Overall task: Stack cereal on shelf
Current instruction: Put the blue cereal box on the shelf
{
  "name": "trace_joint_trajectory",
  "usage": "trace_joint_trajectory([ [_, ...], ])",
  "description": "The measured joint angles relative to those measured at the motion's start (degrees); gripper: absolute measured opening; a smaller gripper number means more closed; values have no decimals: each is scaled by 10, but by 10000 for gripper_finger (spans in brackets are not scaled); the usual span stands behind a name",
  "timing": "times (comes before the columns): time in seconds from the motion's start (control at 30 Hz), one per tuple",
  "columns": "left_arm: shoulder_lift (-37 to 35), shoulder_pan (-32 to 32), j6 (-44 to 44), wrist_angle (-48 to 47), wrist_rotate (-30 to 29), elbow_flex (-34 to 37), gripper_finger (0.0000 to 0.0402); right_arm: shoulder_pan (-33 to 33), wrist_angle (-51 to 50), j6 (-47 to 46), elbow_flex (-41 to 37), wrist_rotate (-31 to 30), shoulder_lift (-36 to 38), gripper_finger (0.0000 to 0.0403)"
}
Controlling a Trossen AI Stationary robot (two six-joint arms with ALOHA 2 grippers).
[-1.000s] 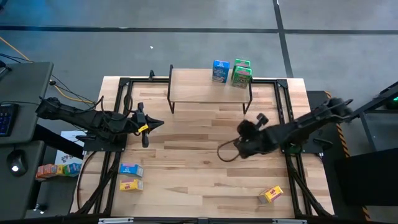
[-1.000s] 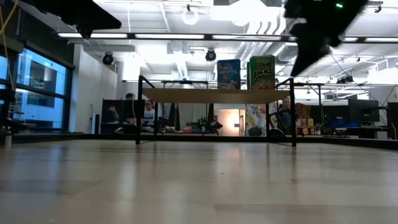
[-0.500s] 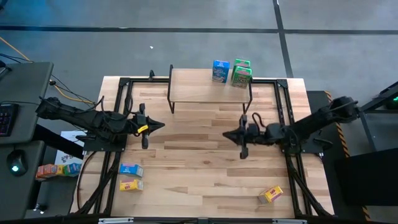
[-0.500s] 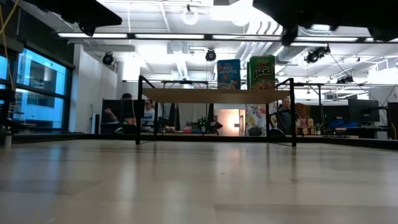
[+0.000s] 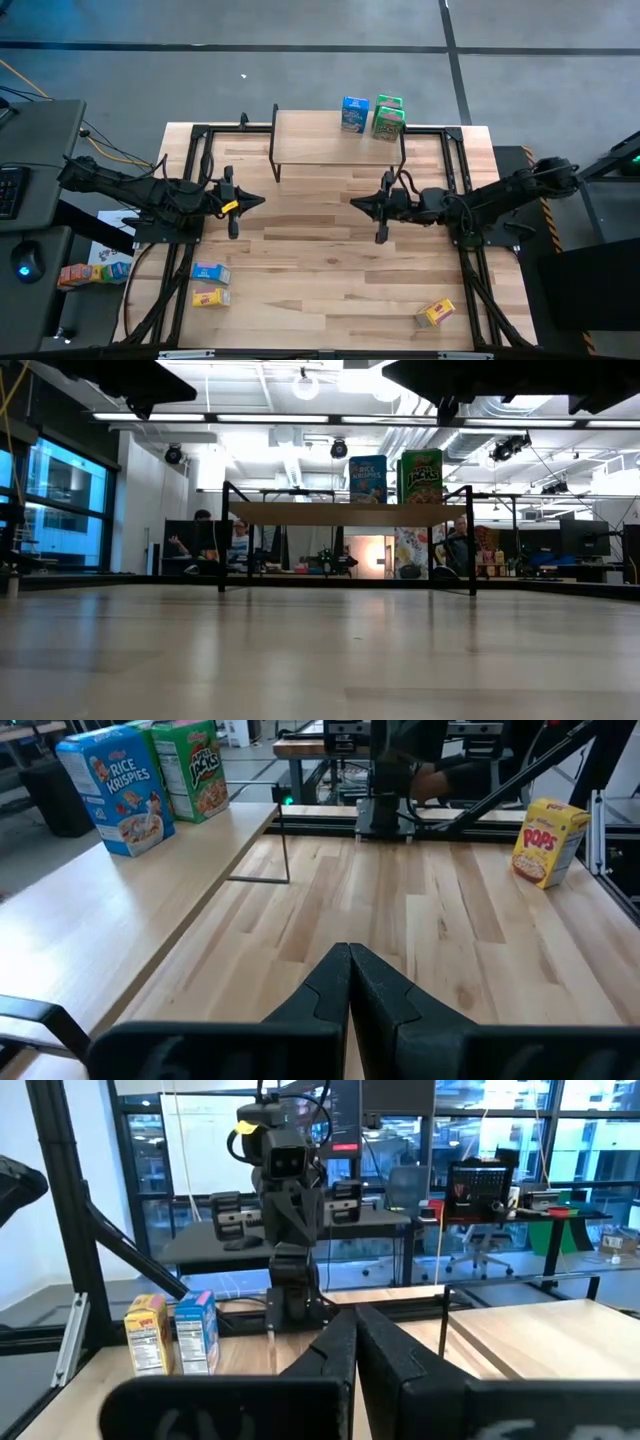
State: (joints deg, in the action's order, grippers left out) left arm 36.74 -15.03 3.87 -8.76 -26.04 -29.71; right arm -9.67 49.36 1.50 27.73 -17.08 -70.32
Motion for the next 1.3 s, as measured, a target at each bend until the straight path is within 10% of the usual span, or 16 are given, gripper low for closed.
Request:
trace_joint_trajectory([
  [0.6,24,0,48,-1,2,0,8,0,1,-15,0,-5,0,0],
  [1.3,24,0,95,-39,75,-3,236,0,2,-11,1,-23,0,0],
])
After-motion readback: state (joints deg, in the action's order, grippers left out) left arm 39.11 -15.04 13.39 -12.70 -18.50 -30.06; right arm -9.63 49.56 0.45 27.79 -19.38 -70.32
